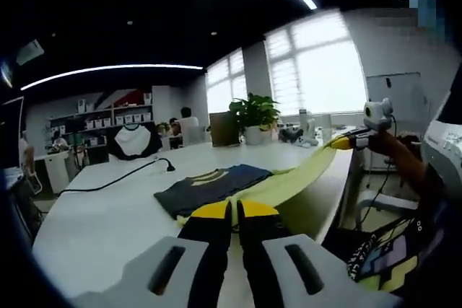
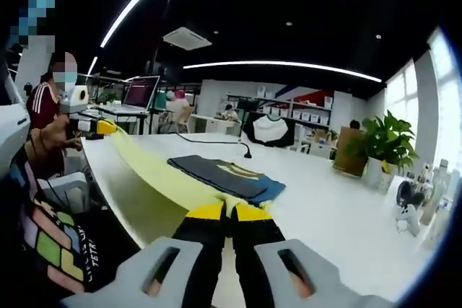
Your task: Fold the garment on the visible template until the final outline fits inside the template.
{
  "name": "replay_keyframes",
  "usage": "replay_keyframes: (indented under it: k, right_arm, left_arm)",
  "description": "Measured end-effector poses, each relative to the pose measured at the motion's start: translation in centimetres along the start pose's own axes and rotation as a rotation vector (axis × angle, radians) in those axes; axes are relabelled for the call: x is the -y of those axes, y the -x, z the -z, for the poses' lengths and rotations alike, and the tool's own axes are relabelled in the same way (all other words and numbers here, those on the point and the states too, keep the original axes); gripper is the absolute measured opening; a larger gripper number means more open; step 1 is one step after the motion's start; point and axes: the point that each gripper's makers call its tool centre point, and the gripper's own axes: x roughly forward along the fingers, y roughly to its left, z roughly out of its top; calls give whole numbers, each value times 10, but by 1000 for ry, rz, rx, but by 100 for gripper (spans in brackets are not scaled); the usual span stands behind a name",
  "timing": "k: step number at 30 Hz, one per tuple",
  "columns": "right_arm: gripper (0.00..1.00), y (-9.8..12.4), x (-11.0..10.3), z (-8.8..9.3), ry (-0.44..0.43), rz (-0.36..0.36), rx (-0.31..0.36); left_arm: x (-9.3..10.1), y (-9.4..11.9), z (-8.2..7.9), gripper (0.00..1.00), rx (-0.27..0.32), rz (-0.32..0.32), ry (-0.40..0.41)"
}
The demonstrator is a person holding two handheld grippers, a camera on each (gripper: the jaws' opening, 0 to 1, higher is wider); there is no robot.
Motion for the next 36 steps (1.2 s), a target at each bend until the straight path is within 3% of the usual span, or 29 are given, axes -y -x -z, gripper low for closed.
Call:
replay_keyframes:
  k: [16,20,23,28,36]
  right_arm:
    - [0,-31,25,-47,3,80,113]
    - [0,-44,39,-56,112,138,100]
    - [0,-53,43,-64,94,127,111]
    - [0,-69,53,-76,104,133,119]
    - [0,-94,73,-90,55,110,134]
  left_arm:
    - [-26,-15,-32,4,39,-42,-77]
    - [-32,-24,-43,4,60,-38,-102]
    - [-44,-32,-47,4,52,-67,-142]
    - [-56,-40,-56,4,63,-66,-132]
    - [-76,-63,-71,4,53,-84,-192]
